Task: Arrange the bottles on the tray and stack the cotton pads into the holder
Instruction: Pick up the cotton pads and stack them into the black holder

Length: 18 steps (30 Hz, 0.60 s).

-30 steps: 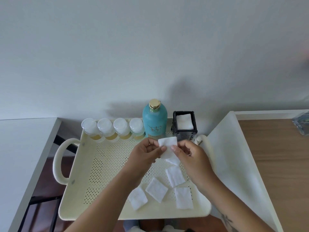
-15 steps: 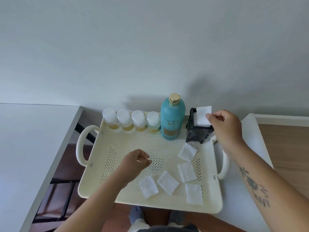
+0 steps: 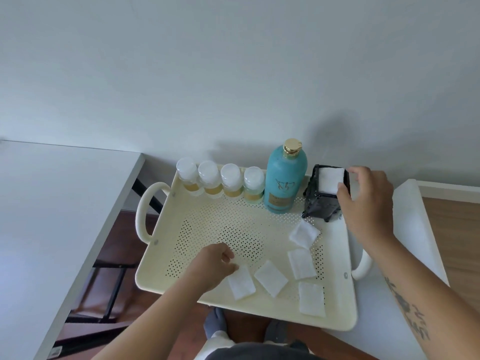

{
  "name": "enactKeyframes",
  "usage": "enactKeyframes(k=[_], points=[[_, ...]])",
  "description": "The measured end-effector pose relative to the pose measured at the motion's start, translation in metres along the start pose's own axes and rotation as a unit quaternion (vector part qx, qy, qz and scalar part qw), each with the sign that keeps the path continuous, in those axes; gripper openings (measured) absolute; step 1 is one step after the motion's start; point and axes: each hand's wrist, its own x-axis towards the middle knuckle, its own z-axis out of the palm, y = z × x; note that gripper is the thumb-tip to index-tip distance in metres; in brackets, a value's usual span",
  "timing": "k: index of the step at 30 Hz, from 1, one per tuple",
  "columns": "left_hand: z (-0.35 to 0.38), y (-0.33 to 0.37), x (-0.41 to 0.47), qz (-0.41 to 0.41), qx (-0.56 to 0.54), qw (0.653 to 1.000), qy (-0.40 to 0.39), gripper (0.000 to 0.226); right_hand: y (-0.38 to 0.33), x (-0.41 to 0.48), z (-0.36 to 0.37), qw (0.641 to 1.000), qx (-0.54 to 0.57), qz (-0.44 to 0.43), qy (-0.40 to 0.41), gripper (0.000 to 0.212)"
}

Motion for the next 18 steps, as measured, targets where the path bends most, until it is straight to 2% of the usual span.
enactKeyframes(k=[2,7,14,18], points=[[0.003,0.001,0.000,0.008,0.019,1.000,-0.005,0.020,0.004,-0.006,0.002,0.998,-0.049,-0.046,-0.002,0.025],[0.009,0.003,0.001,0.011,0.053,0.998,-0.022,0.024,0.006,-0.011,0.007,0.991,-0.115,-0.058,-0.028,0.020],[0.016,0.007,0.003,0.017,0.073,0.996,-0.040,0.018,0.005,-0.010,0.010,0.989,-0.133,-0.042,-0.057,0.033],[0.016,0.009,0.001,0.019,0.066,0.997,-0.023,0.010,0.003,-0.010,0.008,0.988,-0.132,-0.039,-0.064,0.036]])
